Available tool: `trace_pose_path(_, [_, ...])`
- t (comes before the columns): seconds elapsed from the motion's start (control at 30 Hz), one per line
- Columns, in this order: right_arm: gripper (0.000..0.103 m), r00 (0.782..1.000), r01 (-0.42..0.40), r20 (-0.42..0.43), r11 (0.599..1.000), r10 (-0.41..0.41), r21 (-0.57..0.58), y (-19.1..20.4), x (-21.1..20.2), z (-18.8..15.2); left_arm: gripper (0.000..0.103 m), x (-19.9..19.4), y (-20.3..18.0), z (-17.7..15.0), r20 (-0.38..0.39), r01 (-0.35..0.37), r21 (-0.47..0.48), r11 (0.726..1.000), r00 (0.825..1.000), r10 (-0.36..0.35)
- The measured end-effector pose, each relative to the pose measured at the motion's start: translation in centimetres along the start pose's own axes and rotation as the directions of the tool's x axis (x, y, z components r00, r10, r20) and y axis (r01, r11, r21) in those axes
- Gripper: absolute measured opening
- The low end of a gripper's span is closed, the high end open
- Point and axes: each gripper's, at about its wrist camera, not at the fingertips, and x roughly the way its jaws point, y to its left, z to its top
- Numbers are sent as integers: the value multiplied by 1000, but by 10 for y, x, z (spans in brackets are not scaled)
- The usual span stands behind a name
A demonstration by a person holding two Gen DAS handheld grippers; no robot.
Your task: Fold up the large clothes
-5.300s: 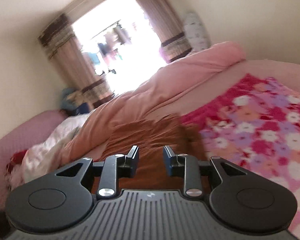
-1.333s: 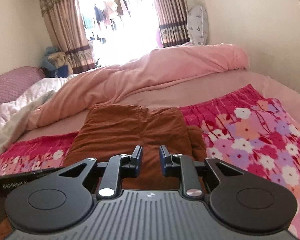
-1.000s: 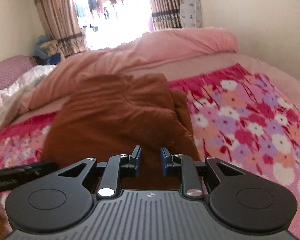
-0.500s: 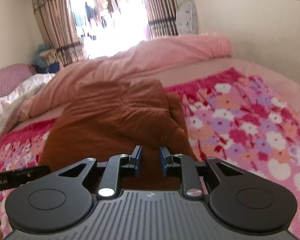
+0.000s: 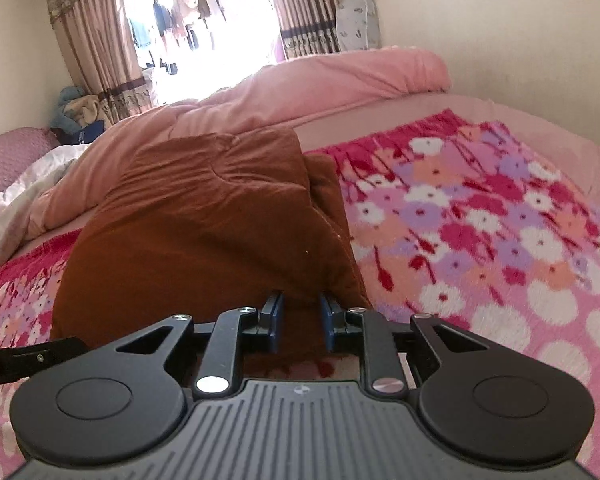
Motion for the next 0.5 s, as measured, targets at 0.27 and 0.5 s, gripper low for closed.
trace_pose_path(0.27, [26,1000,-8,-12,1000,8,11,-2,1,-2,48,-2,-3,2,-16,-6,13,1000,1000,6])
trace_pose_path(0.5, [31,996,-39,75,999,39,1,8,-22,31,48,-23,-3,48,82,-2,28,1000,997,0])
